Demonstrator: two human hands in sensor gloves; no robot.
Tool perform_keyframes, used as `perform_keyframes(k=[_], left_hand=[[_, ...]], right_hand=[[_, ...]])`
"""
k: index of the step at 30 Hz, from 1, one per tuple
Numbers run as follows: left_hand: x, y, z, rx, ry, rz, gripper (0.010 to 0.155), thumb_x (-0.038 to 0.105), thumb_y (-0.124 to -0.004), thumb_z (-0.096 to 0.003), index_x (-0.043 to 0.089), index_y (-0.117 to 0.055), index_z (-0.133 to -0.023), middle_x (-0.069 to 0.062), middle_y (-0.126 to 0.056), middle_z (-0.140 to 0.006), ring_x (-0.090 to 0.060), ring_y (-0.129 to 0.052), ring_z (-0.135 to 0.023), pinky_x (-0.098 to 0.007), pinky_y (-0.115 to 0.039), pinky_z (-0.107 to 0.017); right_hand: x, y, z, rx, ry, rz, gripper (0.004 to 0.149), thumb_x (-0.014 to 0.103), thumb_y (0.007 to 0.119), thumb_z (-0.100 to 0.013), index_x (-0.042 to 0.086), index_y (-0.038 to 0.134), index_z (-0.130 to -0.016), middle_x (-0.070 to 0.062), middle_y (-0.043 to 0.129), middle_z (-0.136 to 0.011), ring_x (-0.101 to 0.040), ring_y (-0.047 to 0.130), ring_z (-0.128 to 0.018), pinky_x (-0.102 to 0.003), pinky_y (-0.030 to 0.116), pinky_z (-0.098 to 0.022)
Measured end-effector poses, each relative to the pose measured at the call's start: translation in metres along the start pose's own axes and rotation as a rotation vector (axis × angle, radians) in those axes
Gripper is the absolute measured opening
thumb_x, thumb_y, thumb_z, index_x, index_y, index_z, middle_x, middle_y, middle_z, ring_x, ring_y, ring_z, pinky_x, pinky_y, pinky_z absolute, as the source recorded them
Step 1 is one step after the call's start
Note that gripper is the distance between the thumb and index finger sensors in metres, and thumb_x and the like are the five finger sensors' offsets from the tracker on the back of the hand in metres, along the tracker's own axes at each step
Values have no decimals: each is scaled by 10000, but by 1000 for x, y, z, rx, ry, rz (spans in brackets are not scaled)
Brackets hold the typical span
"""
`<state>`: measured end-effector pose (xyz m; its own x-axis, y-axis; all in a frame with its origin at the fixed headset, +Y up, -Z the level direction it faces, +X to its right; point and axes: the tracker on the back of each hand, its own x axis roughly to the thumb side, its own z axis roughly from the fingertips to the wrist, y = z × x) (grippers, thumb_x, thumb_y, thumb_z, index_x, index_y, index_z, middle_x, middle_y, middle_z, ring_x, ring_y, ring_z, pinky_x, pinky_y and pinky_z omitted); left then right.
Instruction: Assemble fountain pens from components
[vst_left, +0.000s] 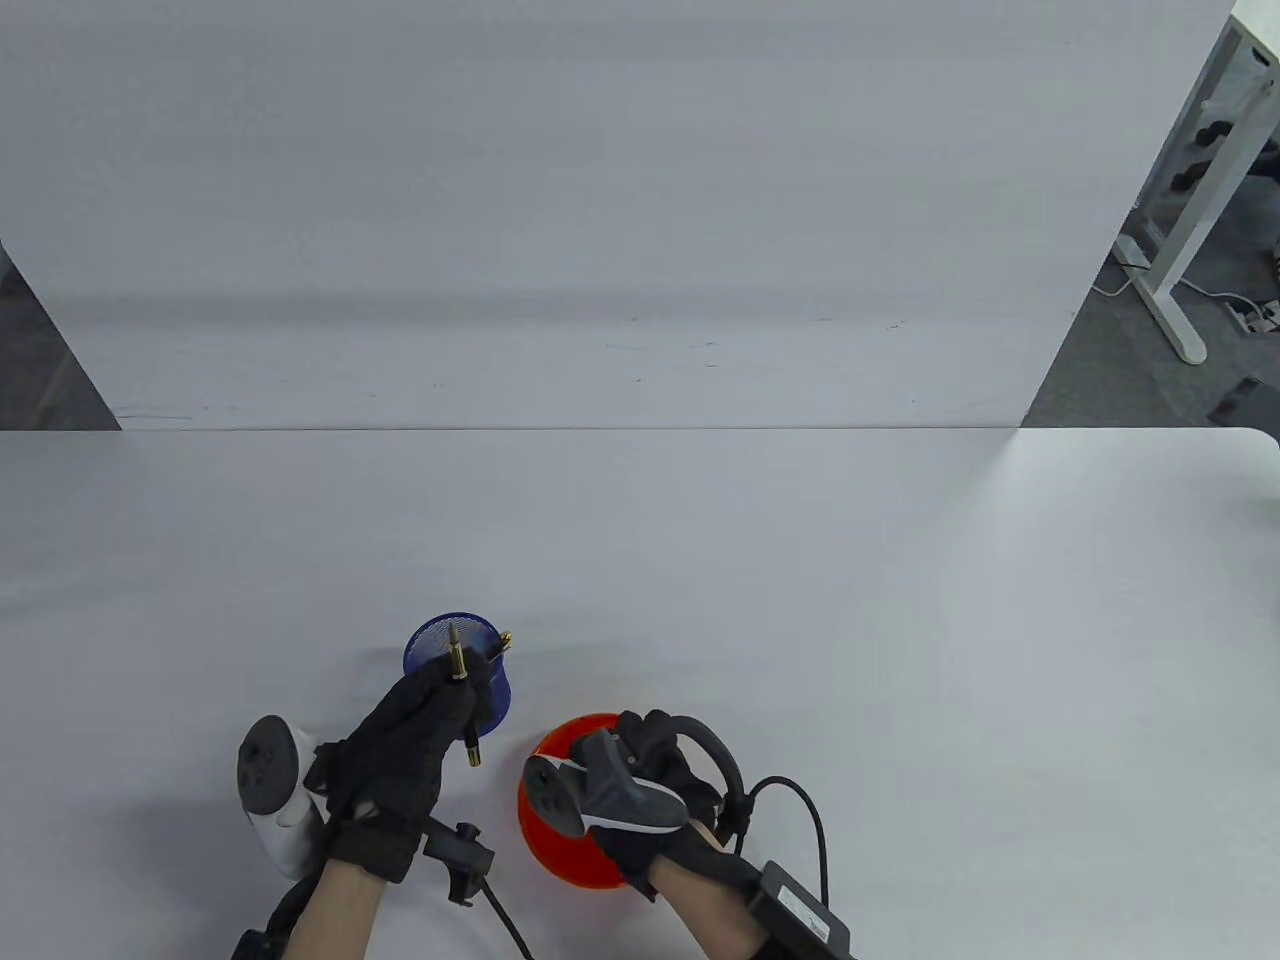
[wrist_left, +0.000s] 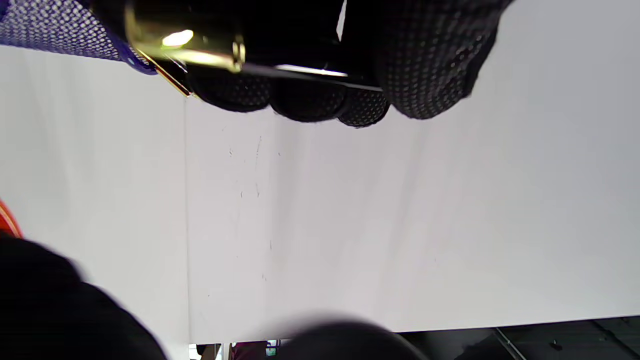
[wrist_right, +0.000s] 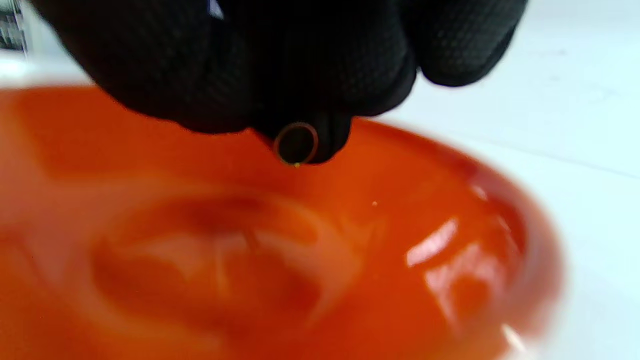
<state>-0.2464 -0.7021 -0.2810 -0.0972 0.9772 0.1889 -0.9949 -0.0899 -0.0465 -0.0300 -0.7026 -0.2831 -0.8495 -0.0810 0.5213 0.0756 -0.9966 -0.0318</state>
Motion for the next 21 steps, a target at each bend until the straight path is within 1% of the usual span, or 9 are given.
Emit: perform_keyframes(k=[2,4,7,9,10,12,16,18,21], left_hand=[[4,-3,1,-10,-27,-88,463,319,-860,-524,150,-848,-955,-173,-882,-844,-463,-850,-746,-723,-573,-651],[7,-8,1,-32,-53,-175,459,310,-862,-522,151,-852,-952,-175,-877,-848,-466,-842,-752,-726,-565,-655],[10,-19,3,-80,-96,-311,456,289,-859,-523,151,-851,-958,-182,-863,-863,-475,-826,-768,-732,-550,-662],[11,-30,5,-126,-127,-431,457,267,-855,-525,151,-844,-967,-187,-851,-878,-481,-813,-781,-735,-539,-668],[11,-33,5,-140,-134,-466,457,258,-852,-526,153,-842,-971,-189,-846,-883,-482,-808,-787,-736,-535,-671],[9,-41,7,-180,-149,-563,460,243,-843,-528,156,-834,-980,-192,-834,-896,-485,-797,-798,-738,-525,-677],[6,-54,10,-231,-171,-694,460,234,-841,-528,157,-833,-982,-196,-829,-902,-489,-788,-807,-742,-515,-682],[5,-57,11,-242,-177,-725,460,235,-842,-527,156,-835,-980,-195,-831,-901,-488,-790,-806,-741,-515,-683],[4,-60,12,-249,-181,-745,460,236,-846,-525,155,-839,-978,-194,-833,-898,-488,-794,-802,-742,-516,-683]], right_hand=[[-14,-17,16,-126,11,-83,591,360,884,-472,62,774,-970,-122,993,-770,-271,937,-508,-556,761,-556],[-28,-27,29,-208,37,-151,609,367,864,-476,56,750,-986,-117,979,-776,-258,933,-507,-548,767,-553],[-52,-32,49,-300,81,-322,615,367,848,-476,54,730,-992,-109,959,-788,-251,931,-517,-547,770,-559],[-77,-23,65,-387,122,-560,584,365,845,-473,79,732,-970,-99,946,-791,-252,930,-525,-549,768,-564],[-83,-20,66,-388,119,-631,570,362,846,-476,90,725,-962,-94,938,-798,-252,931,-535,-550,766,-569],[-99,-6,72,-381,104,-922,536,344,862,-488,102,725,-946,-100,927,-824,-270,942,-565,-568,753,-589],[-118,12,73,-404,86,-1328,474,309,880,-509,137,741,-928,-107,926,-872,-303,969,-627,-582,734,-628],[-120,16,72,-411,64,-1444,441,302,881,-514,152,763,-911,-120,935,-882,-322,990,-647,-589,730,-641],[-118,17,71,-435,45,-1544,429,297,877,-522,149,786,-914,-152,949,-890,-341,1013,-666,-595,726,-648]])
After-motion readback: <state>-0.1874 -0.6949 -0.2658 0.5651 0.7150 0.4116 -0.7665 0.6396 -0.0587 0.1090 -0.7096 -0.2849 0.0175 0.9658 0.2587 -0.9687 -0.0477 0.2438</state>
